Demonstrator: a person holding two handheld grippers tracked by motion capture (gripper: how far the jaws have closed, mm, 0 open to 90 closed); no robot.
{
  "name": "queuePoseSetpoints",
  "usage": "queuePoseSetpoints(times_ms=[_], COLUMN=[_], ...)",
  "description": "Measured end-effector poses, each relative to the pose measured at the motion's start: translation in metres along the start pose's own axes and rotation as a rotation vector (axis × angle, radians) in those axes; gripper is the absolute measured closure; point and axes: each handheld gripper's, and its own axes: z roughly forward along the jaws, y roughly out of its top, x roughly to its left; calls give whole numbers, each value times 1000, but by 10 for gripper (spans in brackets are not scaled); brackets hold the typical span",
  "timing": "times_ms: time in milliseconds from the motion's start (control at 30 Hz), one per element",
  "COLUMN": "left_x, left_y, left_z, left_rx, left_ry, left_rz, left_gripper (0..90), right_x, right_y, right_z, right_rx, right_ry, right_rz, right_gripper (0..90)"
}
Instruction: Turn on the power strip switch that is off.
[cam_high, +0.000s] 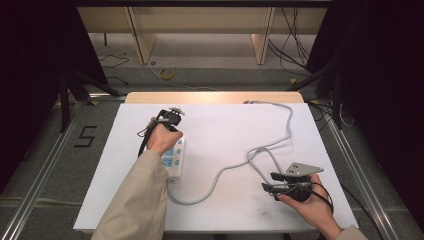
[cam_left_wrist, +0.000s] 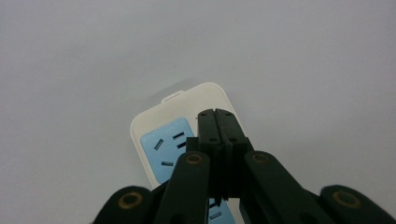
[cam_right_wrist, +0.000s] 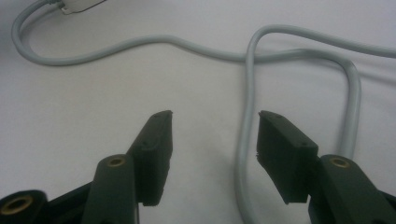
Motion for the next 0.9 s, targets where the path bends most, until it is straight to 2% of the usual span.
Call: queuePoseSetpoints(times_ms=[900], left_x=[-2], left_y=[3], left_z=[12], left_rx=[1], left_ry=[0], left_rz=[-2], left_gripper=[897], right_x=[0], right_y=[0], right_z=[0], right_rx=[3], right_ry=[2], right_rz=[-7], right_gripper=[463])
